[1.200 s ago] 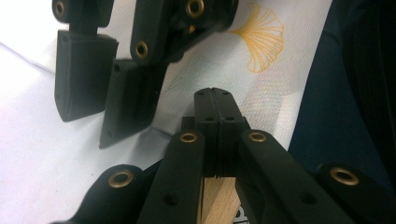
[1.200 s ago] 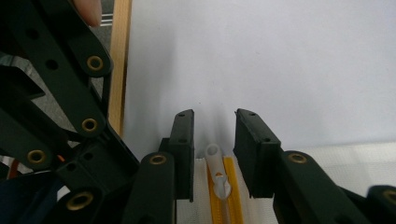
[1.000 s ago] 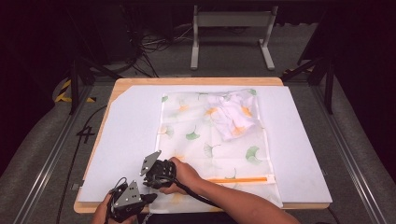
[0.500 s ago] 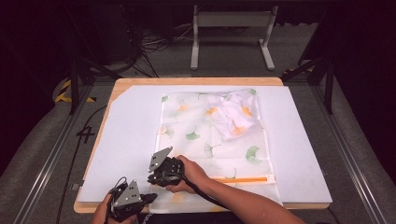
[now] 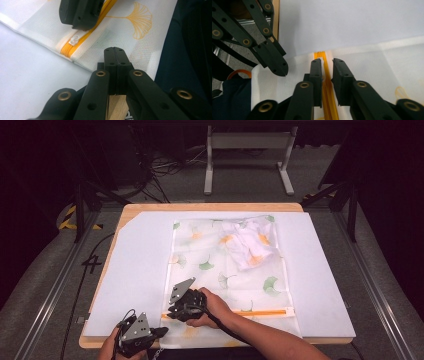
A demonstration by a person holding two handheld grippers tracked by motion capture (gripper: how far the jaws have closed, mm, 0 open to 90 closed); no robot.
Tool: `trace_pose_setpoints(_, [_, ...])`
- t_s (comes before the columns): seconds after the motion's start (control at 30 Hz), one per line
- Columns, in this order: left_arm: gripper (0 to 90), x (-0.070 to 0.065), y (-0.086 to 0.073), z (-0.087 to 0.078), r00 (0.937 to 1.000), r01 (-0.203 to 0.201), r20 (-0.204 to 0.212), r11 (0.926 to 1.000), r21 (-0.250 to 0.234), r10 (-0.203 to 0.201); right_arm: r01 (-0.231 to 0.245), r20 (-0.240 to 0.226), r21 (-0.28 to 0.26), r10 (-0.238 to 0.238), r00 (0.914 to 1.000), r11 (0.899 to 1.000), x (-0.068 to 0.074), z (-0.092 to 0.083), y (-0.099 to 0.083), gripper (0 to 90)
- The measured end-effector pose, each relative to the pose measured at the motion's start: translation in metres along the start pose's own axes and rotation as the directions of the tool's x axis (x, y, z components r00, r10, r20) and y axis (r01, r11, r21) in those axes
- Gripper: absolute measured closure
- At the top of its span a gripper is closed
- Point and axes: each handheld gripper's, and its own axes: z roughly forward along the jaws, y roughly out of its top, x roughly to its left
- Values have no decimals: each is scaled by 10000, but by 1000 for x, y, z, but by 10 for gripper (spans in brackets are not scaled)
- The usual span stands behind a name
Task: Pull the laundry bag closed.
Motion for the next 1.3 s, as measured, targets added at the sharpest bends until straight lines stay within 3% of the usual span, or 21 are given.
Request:
trace_pose_setpoints(0.27, [900, 0, 0, 0, 10000, 5, 21, 10000, -6, -5, -1017, -256, -399, 1007, 9946, 9940, -5, 1, -4, 693])
trace_pose_setpoints(0.33, [900, 1, 0, 0, 10000, 7, 42, 10000, -7, -7, -1388, -445, -490, 1367, 9896, 9891, -7, 3, -5, 703])
trace_pose_setpoints(0.53, [900, 0, 0, 0, 10000, -7, 39, 10000, -5, 7, -1652, -436, -442, 1633, 9856, 9853, -8, 12, -4, 758])
trace_pose_setpoints(0.7, [900, 0, 0, 0, 10000, -11, 46, 10000, 1, 11, -1668, -753, -496, 1629, 9838, 9847, -8, 14, -5, 845])
trace_pose_setpoints(0.8, [900, 1, 0, 0, 10000, -12, 66, 10000, -2, 12, -1717, -866, -481, 1671, 9821, 9840, -9, 13, -6, 847])
trace_pose_setpoints(0.97, [900, 0, 0, 0, 10000, -19, 38, 10000, 28, 19, -1569, -620, -450, 1540, 9861, 9866, -7, 12, -5, 849])
trace_pose_setpoints(1.0, [900, 0, 0, 0, 10000, -27, 34, 10000, 24, 27, -1540, -616, -476, 1510, 9866, 9869, -6, 12, -5, 900])
trace_pose_setpoints(1.3, [900, 1, 0, 0, 10000, 7, 64, 10000, 24, -7, -1666, -773, -541, 1622, 9837, 9845, -7, 9, -7, 896])
